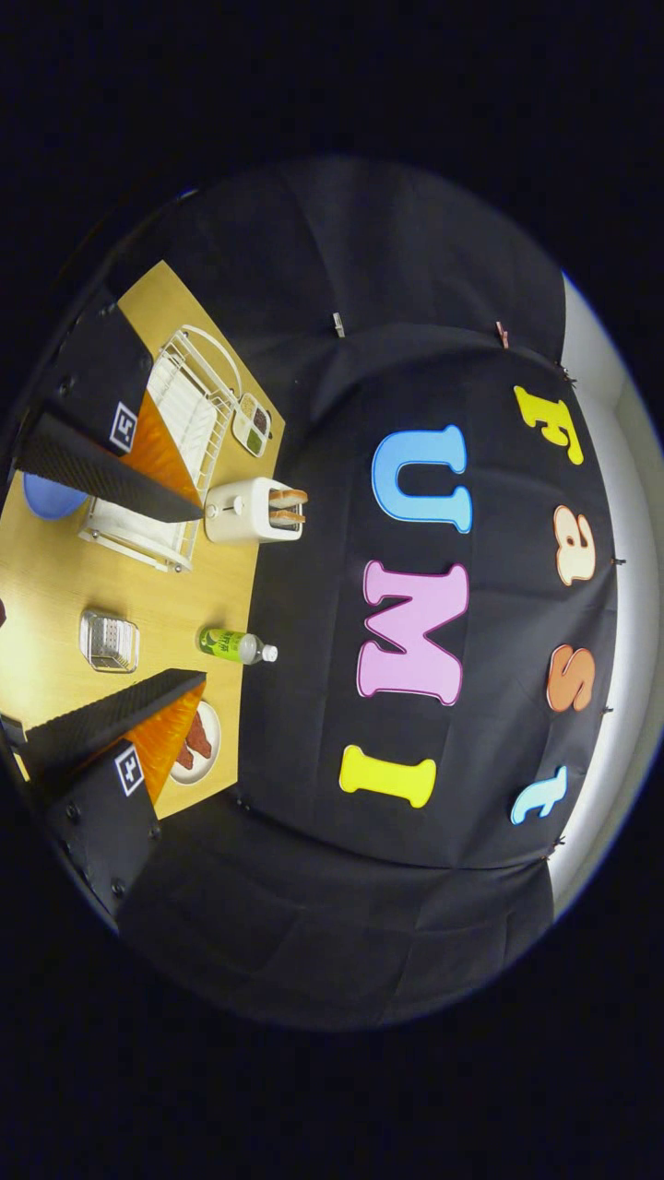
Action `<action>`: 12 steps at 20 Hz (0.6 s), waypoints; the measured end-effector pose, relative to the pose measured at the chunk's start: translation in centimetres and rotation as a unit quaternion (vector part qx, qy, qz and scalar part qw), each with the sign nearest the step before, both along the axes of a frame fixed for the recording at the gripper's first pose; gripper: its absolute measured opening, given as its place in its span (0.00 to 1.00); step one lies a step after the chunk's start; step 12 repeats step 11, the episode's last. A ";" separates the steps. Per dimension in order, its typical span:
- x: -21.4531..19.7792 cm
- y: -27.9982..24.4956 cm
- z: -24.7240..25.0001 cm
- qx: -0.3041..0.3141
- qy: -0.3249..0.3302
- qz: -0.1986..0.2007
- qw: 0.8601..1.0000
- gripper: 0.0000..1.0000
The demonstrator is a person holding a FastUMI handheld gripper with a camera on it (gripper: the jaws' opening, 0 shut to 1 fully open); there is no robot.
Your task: Take the plate from the dish rack, then take the spoon from the basket and place it into the plate.
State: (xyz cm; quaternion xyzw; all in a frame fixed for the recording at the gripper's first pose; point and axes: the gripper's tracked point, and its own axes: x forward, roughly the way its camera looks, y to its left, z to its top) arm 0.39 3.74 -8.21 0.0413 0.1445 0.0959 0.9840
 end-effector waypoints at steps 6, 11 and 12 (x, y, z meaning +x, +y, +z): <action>0.7 -1.2 -0.2 -0.004 -0.003 -0.011 1.000 0.97; 1.3 -1.2 -0.7 -0.002 0.003 -0.012 1.000 0.97; 1.3 -1.2 -0.7 -0.002 0.003 -0.012 1.000 0.97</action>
